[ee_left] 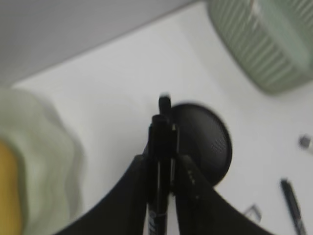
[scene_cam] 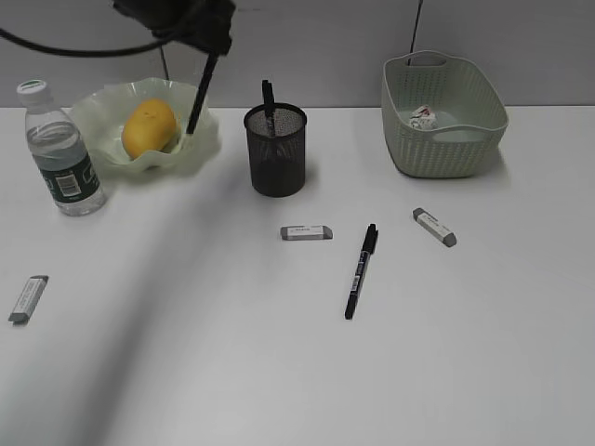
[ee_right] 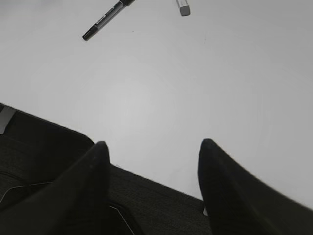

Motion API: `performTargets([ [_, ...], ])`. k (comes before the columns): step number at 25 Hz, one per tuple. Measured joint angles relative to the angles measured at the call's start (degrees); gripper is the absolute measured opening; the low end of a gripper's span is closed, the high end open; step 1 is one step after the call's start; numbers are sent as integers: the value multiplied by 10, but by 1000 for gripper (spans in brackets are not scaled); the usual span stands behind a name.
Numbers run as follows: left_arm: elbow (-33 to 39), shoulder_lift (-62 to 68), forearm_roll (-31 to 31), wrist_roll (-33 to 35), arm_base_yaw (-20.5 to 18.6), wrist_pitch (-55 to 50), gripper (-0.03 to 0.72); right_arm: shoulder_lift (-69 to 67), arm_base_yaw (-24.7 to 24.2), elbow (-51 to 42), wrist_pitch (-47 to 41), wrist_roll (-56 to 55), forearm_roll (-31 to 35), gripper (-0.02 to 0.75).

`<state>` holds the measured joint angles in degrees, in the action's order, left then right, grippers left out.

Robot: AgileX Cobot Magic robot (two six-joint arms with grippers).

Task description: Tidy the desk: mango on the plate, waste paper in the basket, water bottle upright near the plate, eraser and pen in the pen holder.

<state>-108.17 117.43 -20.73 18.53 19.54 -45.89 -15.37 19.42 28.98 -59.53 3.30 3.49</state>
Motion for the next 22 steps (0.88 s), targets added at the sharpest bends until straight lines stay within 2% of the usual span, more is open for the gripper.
performTargets([
  [4,-10,1,-69,0,2,100,133,0,0,0,-1,0,0,459],
  [11,-11,39,-82,0,43,247,133,0,0,0,-1,0,0,459],
  [15,-11,71,-76,0,69,280,133,0,0,0,-1,0,0,459],
  [22,-10,109,-12,0,94,278,133,0,0,0,0,0,0,459],
])
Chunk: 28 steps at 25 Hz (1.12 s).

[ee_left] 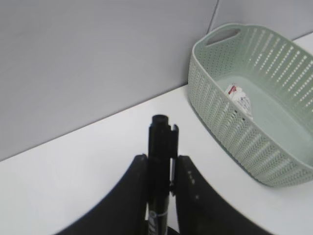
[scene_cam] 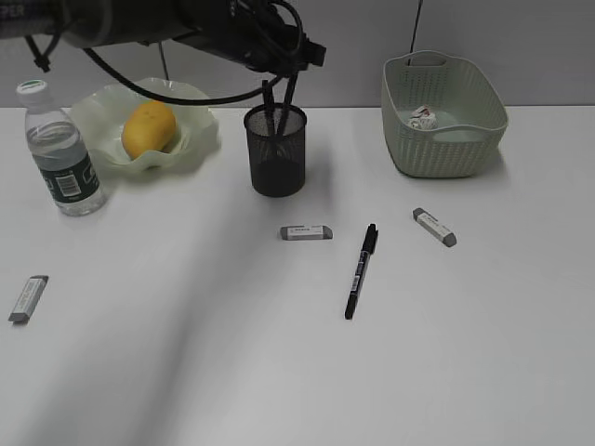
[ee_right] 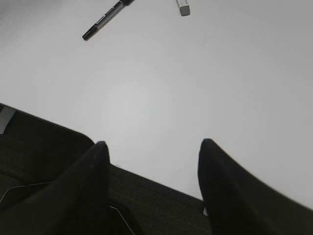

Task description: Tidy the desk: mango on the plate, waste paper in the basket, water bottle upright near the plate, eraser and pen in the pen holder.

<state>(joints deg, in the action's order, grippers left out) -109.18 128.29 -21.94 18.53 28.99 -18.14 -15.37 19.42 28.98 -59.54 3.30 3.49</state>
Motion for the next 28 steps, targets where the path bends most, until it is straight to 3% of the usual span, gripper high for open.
performTargets([
  [7,0,4,40,0,2,-19,158,0,0,0,0,0,0,459],
  [14,0,6,47,0,2,-32,302,0,0,0,0,0,0,459],
  [21,0,-16,50,0,2,-43,331,0,0,0,0,-1,0,459],
  [25,-1,-65,57,1,2,-102,356,0,0,0,0,-1,0,459],
  [28,-1,-96,61,2,1,-193,423,0,0,0,0,-1,-1,459],
])
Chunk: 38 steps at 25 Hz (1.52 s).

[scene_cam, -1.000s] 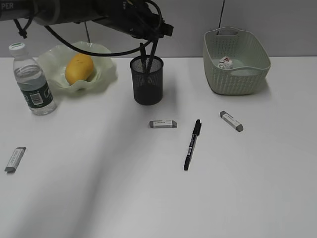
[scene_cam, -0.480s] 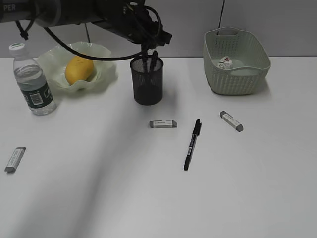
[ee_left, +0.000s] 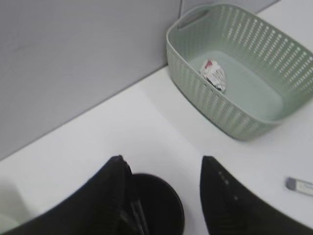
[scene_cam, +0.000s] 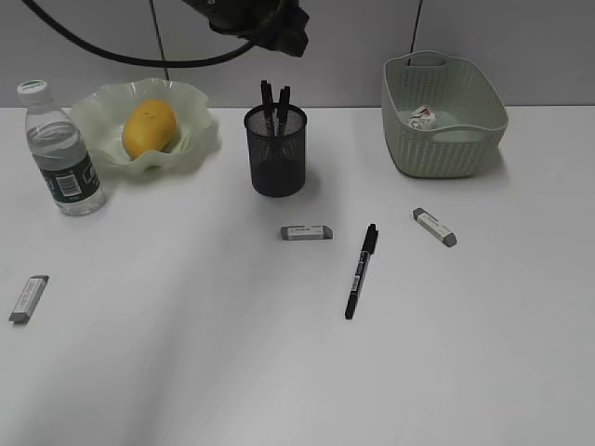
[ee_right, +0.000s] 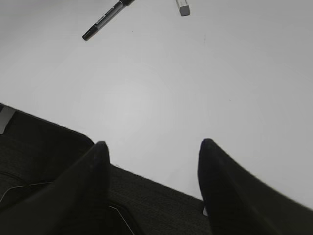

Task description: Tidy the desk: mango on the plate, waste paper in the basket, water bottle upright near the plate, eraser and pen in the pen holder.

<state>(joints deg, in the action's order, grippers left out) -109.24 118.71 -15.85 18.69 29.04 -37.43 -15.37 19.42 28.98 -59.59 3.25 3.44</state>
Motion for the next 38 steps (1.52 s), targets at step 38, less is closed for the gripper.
performTargets([
  [38,618,-648,84,-122,-233,-98,470,0,0,0,0,0,-1,458],
])
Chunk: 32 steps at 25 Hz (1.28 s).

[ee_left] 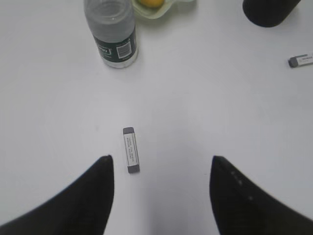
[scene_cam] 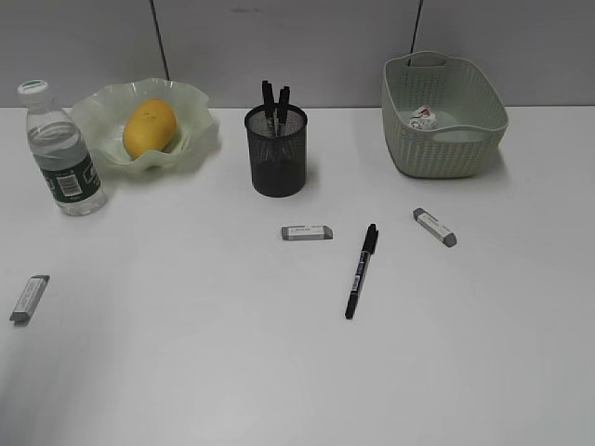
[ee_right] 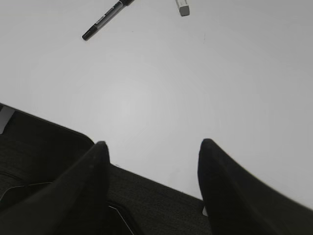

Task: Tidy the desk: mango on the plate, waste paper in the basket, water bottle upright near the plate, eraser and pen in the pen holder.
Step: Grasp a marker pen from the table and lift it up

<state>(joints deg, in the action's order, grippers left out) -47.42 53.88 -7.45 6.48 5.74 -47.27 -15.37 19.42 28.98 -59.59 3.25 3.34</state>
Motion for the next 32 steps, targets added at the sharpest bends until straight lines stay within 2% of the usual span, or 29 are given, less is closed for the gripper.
performTargets([
  [6,107,-228,-9,0,0,21,470,0,0,0,0,0,0,458],
  [13,130,-408,-13,0,0,-49,470,0,0,0,0,0,0,458],
  [20,159,-442,-3,0,0,-121,470,0,0,5,8,0,0,458],
  [24,165,-442,6,-1,-2,-132,470,-9,0,23,69,-4,-1,458],
  [32,170,-442,9,-1,-2,-139,458,-197,0,40,164,-38,7,458],
])
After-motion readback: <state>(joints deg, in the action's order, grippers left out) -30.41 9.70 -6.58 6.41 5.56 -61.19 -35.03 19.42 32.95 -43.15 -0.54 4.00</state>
